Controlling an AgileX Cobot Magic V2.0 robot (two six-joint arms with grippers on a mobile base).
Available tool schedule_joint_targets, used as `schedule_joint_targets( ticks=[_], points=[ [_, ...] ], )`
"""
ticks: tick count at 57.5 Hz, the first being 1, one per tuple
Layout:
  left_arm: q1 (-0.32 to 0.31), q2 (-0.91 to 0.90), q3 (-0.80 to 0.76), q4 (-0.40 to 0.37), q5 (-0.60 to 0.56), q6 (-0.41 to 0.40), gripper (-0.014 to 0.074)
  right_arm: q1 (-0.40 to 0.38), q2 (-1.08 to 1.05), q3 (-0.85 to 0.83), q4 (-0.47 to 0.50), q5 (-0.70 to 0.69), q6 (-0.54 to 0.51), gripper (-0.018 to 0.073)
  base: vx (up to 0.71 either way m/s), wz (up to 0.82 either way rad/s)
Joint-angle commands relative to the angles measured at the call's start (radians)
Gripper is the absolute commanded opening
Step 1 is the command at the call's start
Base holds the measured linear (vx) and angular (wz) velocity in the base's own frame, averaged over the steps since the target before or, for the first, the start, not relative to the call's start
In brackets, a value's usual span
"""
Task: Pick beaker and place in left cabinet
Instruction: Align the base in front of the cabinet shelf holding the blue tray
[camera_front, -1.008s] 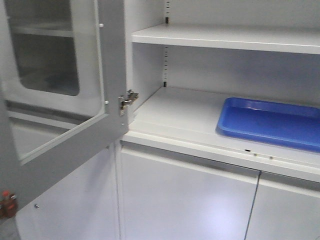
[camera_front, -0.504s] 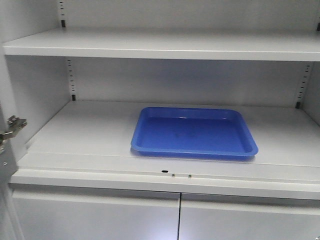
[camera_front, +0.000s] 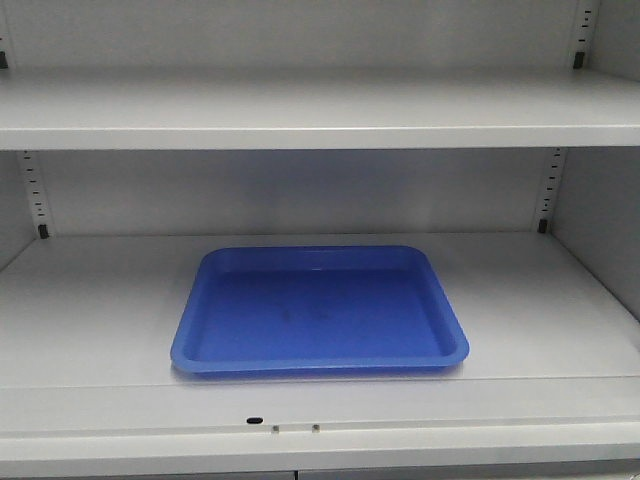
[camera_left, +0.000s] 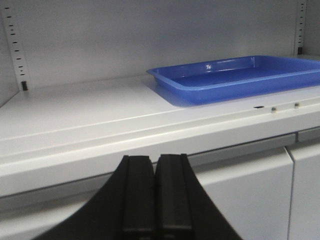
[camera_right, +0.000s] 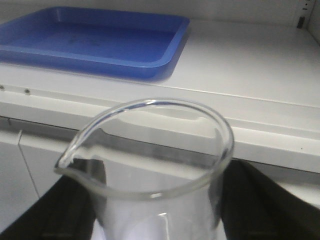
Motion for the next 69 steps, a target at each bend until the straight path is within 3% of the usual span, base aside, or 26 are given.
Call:
schedule_joint_targets(
  ticks=[1,69],
  points=[
    [-0.004,-0.019,0.016,-0.008,-0.084,-0.003,0.0001,-0.002,0.003,-0.03,-0.027,-0.05,0.0,-0.0005,0.21,-0.11],
    [-0.004,-0.019,0.016,-0.008,-0.084,-0.003,0.0001,-0.002,0.003,-0.03,-0.027,-0.057,0.0,-0.0005,0.08,-0.03]
  ],
)
